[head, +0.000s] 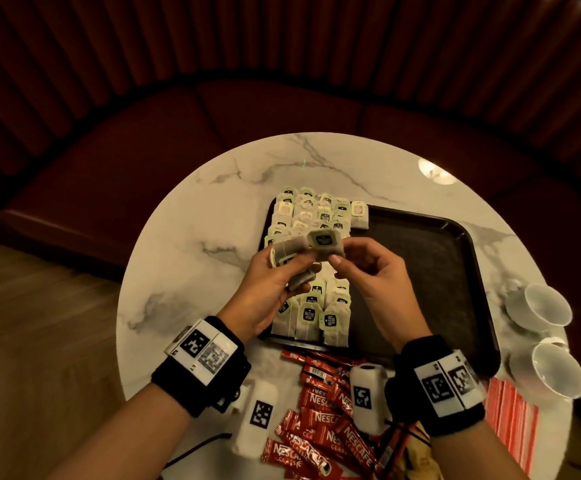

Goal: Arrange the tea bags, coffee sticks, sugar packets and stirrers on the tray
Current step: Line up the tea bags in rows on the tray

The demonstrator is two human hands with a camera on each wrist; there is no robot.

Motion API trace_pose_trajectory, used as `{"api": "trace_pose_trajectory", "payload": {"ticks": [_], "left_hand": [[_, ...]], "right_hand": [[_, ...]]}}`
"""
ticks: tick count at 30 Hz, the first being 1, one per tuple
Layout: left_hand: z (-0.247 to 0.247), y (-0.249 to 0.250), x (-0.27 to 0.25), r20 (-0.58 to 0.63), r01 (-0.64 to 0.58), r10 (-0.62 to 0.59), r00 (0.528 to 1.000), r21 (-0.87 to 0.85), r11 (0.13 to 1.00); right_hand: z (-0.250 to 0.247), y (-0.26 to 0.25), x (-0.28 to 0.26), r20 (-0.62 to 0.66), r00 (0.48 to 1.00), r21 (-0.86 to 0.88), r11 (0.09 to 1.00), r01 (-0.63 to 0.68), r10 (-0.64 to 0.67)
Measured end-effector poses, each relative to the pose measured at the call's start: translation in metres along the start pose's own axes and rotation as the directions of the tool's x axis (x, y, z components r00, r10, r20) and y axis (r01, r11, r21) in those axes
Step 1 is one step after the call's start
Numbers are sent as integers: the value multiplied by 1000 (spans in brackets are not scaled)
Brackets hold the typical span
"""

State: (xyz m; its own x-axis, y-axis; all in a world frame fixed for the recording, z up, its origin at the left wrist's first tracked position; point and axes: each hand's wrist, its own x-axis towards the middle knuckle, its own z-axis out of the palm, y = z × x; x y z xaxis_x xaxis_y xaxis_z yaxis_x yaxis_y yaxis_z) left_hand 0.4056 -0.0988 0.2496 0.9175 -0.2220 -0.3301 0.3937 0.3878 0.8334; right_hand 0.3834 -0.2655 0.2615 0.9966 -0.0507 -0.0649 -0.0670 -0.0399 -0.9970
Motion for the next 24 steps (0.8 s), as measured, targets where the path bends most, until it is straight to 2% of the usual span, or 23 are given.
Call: {"api": "trace_pose_trajectory", "payload": {"ticks": [5,10,14,18,24], "left_hand": [[3,0,0,35,6,-6,999,2,1000],[0,1,0,60,44,-42,997,-45,998],[-3,3,-2,75,86,-80,994,-70,994],[-8,4,-4,45,140,-136,990,-107,984],[-12,2,-4,4,162,-163,987,-112,980]], "right_hand": [[-3,0,-2,-9,999,26,999,-45,45],[-11,-1,1,35,997,18,997,-72,72],[-32,15,21,-123,983,84,989,-126,135],[-58,39,52,-276,932,156,968,-199,236],[-74,78,96,-332,873,35,930,-366,357]]}}
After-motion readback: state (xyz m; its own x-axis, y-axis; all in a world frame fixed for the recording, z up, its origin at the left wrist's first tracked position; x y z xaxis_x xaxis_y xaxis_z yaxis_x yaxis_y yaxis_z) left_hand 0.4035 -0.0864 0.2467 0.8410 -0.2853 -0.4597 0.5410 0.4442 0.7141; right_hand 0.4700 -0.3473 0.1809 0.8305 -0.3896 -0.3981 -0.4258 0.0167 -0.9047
